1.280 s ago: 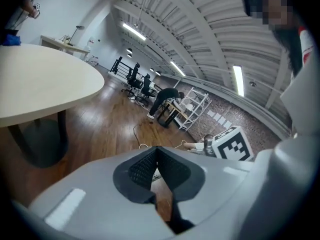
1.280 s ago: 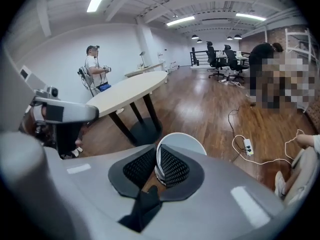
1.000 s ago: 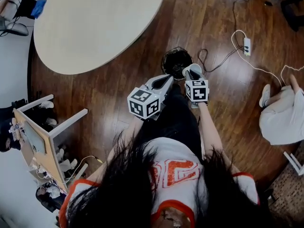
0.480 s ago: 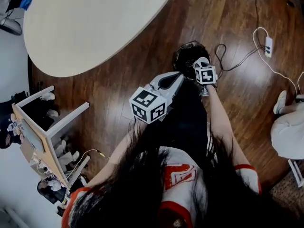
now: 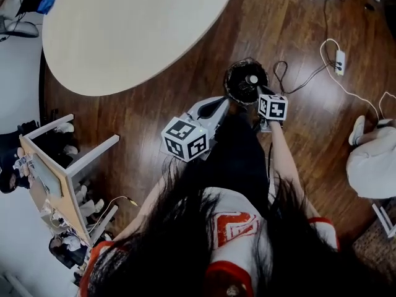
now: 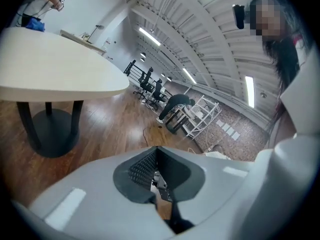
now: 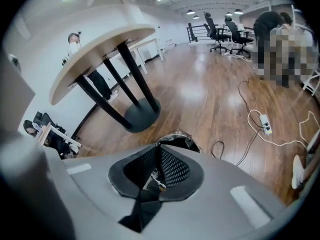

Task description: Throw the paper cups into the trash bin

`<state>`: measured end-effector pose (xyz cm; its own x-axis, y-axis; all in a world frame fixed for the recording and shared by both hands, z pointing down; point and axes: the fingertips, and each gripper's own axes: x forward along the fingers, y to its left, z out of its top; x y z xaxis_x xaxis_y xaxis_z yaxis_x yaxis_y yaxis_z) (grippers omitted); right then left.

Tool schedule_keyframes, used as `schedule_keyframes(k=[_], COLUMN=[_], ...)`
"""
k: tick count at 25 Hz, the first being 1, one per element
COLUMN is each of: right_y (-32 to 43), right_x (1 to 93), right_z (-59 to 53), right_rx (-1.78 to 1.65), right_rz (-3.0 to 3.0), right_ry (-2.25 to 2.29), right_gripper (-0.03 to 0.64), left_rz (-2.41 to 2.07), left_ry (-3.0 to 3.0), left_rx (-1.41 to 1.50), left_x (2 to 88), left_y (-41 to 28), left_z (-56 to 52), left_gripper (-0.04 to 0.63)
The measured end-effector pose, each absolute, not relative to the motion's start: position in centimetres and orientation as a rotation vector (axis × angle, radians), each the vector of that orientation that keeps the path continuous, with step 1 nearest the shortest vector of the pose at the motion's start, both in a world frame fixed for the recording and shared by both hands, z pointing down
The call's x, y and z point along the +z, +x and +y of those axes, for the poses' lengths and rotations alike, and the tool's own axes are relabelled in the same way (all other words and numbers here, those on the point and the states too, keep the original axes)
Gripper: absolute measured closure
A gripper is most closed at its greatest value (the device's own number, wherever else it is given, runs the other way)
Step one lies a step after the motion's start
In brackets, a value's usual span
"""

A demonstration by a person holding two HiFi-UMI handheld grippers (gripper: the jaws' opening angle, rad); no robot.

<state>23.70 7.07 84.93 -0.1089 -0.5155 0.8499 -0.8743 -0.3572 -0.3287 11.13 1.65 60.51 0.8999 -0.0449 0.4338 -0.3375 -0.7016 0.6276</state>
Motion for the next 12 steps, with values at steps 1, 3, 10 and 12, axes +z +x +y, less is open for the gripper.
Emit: schedule_keyframes(k=[1,3,10,12], right_y=[23.7,23.9,22.4,22.3], right_x=[83.2,79.5,66.8,63.9], right_z=[7.1,7.1,6.6,6.3], right_rx=[1.447,1.422,1.389,1.371], right_rz=[-1.549,-1.591,-1.777,-1.823], right_ry=[1.854,1.919,2.095,2.121], right_gripper=[0.595,0.613,0.614,0.614], left_rz=[-0.269,-0.262,-0.232,-0.215], left_ry=[2.309,2.303,2.339,2.369], left_rx=[0.499,0.485,0.446,0.438], left_x=[59.7,58.1,53.7,52.7], left_y=[11.1,11.2,11.9,12.7], left_z=[1.8,2.1,3.2,2.9], left_gripper=[0.595,0.595,0.595,0.595])
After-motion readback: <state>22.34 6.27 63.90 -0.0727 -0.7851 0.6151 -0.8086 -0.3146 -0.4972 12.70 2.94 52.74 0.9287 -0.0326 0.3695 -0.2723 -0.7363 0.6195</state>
